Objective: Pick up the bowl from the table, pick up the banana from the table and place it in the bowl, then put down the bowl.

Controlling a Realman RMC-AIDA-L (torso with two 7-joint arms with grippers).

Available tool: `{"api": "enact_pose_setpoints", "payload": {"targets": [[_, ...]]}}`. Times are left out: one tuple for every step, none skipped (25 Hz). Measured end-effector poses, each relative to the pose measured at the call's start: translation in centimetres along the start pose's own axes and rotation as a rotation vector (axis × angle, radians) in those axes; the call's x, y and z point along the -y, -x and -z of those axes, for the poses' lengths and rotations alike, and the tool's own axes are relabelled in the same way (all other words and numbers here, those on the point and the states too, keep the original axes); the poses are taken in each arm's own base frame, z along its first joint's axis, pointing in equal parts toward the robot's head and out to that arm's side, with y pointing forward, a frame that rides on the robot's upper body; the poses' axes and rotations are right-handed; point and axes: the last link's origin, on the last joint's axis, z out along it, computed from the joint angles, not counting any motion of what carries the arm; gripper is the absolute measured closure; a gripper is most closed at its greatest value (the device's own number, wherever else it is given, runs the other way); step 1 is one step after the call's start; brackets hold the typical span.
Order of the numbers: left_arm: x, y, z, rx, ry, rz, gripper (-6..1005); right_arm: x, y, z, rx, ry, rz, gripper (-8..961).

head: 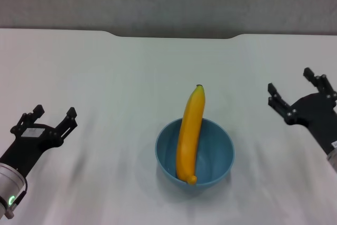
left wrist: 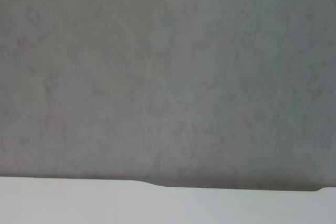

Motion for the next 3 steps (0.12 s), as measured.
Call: {"api": "enact_pose_setpoints", "payload": {"targets": [[0.01, 0.00, 0.00, 0.000, 0.000, 0.001, 122, 0.26, 0.15, 0.01, 0.011, -0.009, -0.013, 69], [0.00, 0.00, 0.00, 0.000, 0.001, 0.001, 122, 0.47, 0.29, 0.02, 0.023, -0.017, -0.026, 69], [-0.02, 0.00, -0.02, 0.000, 0.002, 0.001, 122, 0.68, 0.40, 0.04, 0.031, -0.025, -0.035, 69]]}}
